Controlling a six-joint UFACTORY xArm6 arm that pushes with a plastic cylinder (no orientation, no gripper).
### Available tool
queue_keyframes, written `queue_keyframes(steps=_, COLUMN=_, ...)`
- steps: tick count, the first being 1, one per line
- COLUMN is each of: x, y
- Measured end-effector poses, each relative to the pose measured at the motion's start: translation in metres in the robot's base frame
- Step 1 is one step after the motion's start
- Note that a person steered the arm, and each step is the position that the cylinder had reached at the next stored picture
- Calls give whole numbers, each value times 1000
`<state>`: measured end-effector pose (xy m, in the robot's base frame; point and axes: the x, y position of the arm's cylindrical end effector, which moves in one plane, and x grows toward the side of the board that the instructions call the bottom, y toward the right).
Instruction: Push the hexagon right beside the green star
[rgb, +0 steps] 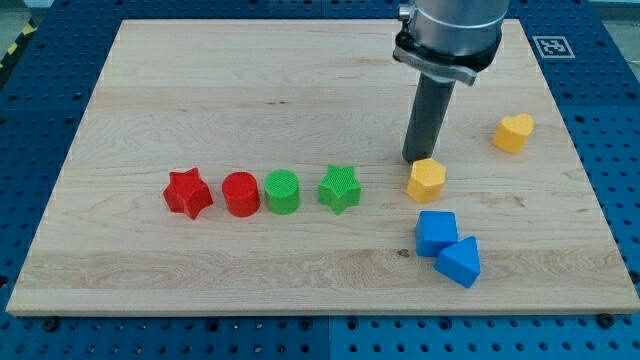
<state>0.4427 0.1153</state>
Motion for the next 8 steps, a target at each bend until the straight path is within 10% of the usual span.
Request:
queue_keyframes(steps=2, x=15, y=71)
queue_keyframes(steps=8, x=40, y=41)
